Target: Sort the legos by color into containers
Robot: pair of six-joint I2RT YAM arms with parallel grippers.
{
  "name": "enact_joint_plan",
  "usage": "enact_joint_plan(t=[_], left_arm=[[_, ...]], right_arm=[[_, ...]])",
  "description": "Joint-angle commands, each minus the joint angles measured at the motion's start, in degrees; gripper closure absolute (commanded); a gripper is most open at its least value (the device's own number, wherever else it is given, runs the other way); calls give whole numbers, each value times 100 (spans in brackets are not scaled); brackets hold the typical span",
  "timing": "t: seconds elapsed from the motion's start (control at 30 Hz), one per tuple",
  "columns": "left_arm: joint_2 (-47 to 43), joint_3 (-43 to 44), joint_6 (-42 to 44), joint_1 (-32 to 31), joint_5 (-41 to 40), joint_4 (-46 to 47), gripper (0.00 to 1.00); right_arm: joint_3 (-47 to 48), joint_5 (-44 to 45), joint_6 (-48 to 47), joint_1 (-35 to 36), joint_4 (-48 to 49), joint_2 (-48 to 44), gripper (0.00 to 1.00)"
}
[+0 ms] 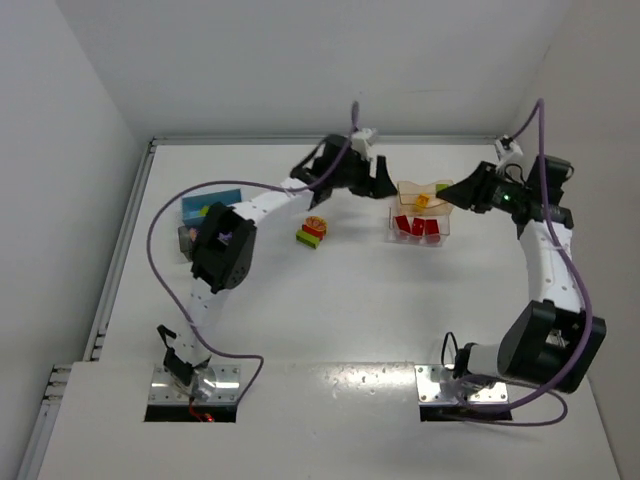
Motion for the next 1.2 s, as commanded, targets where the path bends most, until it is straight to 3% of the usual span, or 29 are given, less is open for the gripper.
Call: enact_joint_plan(t=[0.0,0.13,0.3,0.4,0.43,0.5,0.77,0.9,1.17], left_arm=[[-1445,130,143,950,-526,103,23],[-2386,-159,1269,1628,-1950,-1067,15],[-3282,-643,1351,2663,-3199,-2322,13],[-4036,-1186,1279,3262,-2710,-2344,13],[-4222,-1571,1349,3604,-2482,-2343,10],[-4504,-1864,1472,3878,-2480,-2439,7],[-4901,-2585,1525,4863,-2234,-2940,4],[-4901,-2805,1525,4995,-1962,-2994,4],[-4901,-2981,1420,5048,-1697,-2994,4]], right_arm=[[631,225,20,632,721,560,97],[1919,716,-173,2000,730,1745,97],[3978,990,-332,3295,413,3696,97],[5541,1130,-174,3937,283,5058,97],[6442,1131,-78,4182,221,5784,97],[7499,1183,133,4395,141,6395,97],[7594,1771,266,5326,941,7083,96],[7453,2150,695,5511,1826,7258,96],[7761,2379,960,5828,2548,7785,93]])
